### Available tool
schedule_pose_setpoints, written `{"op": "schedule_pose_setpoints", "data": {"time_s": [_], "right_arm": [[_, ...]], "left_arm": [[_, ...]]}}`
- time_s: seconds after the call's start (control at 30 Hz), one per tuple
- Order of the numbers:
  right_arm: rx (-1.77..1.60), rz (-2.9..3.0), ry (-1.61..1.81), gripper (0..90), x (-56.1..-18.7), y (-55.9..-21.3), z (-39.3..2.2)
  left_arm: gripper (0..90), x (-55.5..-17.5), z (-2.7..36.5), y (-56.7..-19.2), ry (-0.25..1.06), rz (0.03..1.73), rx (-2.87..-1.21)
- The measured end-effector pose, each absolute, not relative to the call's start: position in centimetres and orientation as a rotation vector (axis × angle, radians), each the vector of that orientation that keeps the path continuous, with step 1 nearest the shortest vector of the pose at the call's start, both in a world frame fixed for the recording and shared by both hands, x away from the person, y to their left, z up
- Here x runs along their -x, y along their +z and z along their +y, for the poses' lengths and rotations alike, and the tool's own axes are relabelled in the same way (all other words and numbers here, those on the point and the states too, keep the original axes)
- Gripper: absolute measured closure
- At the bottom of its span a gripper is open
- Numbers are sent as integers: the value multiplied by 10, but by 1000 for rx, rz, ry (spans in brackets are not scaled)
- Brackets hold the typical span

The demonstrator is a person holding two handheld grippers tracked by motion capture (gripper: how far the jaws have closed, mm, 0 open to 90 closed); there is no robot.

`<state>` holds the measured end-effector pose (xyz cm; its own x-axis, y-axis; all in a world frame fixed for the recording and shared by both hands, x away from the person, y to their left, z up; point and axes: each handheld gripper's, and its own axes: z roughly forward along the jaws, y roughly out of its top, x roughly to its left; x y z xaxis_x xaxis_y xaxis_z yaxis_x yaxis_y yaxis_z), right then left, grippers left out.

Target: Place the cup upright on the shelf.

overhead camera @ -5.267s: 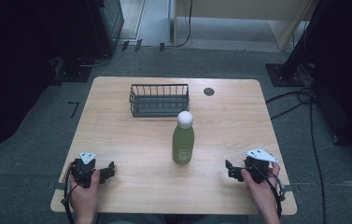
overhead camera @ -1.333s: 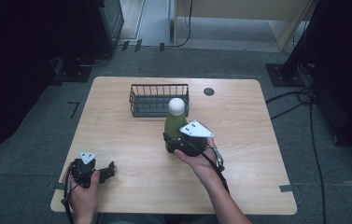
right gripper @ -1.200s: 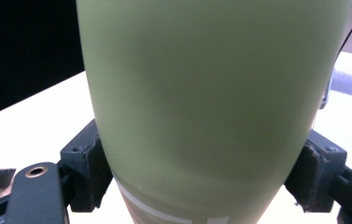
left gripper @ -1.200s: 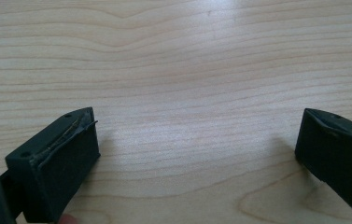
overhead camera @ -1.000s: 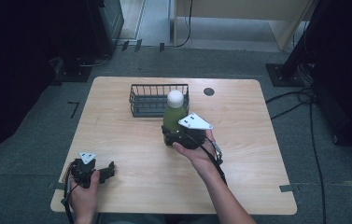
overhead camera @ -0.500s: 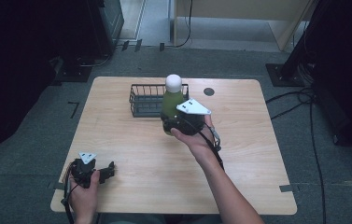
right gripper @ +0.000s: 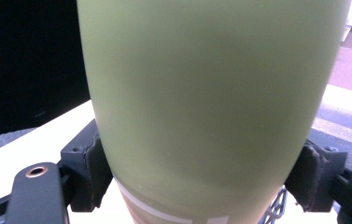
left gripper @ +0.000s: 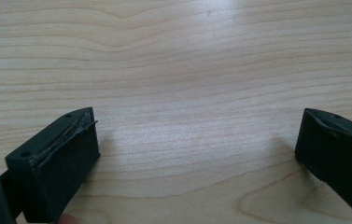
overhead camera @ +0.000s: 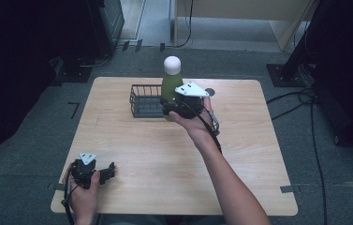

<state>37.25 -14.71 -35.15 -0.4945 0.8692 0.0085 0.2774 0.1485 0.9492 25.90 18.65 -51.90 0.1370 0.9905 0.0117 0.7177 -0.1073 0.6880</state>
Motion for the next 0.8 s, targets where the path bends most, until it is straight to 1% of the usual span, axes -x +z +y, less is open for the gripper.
{"op": "schedule_pose_setpoints", "data": {"time_s": [0.17, 0.47, 0.8], "right_arm": [[-1089, 1855, 1333, 207, -386, -345, -145], [-1129, 1807, 1317, 206, -420, -338, -143], [-1181, 1762, 1272, 206, -449, -350, -144]], "left_arm": [[0, -259, 186, -519, 665, 1636, -1885], [0, -259, 186, -519, 664, 1636, -1885], [0, -259, 187, -519, 664, 1636, -1888]]}}
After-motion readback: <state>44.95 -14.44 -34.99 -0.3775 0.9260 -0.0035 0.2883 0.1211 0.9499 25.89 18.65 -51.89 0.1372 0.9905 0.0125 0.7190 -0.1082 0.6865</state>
